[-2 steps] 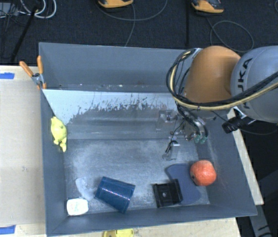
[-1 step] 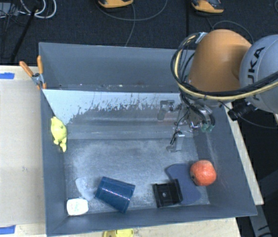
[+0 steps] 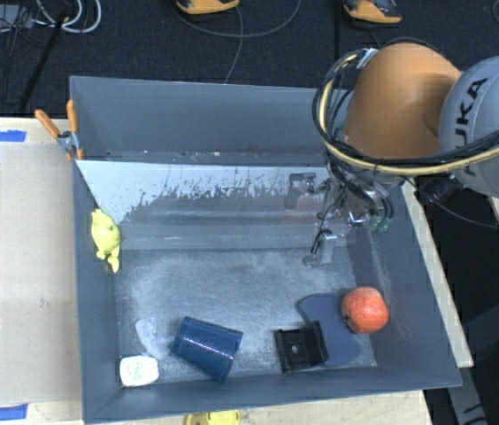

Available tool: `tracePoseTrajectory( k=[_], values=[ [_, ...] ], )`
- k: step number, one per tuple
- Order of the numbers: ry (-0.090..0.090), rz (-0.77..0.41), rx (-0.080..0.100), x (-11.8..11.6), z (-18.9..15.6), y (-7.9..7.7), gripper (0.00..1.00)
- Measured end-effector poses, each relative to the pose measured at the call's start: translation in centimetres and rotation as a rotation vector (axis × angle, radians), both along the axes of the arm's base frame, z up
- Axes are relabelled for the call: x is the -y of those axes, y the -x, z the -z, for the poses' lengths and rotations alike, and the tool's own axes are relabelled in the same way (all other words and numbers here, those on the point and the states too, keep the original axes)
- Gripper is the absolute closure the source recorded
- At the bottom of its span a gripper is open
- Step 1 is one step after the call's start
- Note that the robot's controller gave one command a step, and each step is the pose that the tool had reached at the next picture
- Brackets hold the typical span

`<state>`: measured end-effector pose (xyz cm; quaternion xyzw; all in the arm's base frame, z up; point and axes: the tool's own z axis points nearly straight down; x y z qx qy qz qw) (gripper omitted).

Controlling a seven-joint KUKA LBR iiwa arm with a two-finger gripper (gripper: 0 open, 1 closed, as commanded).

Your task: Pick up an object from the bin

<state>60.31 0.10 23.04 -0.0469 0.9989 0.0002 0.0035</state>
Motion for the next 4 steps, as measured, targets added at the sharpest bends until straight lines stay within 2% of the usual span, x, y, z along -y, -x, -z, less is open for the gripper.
tracePoseTrajectory(
  k=[1,2,3,4],
  values=[
    [0.0,0.007,-0.008,3.9,2.5,3.1,0.0],
    [0.001,0.103,-0.008,4.6,3.9,3.8,0.0],
    [0.002,-0.12,0.002,2.5,8.4,0.8,0.0],
    [-0.002,-0.154,-0.006,5.5,13.8,3.6,0.0]
  ],
)
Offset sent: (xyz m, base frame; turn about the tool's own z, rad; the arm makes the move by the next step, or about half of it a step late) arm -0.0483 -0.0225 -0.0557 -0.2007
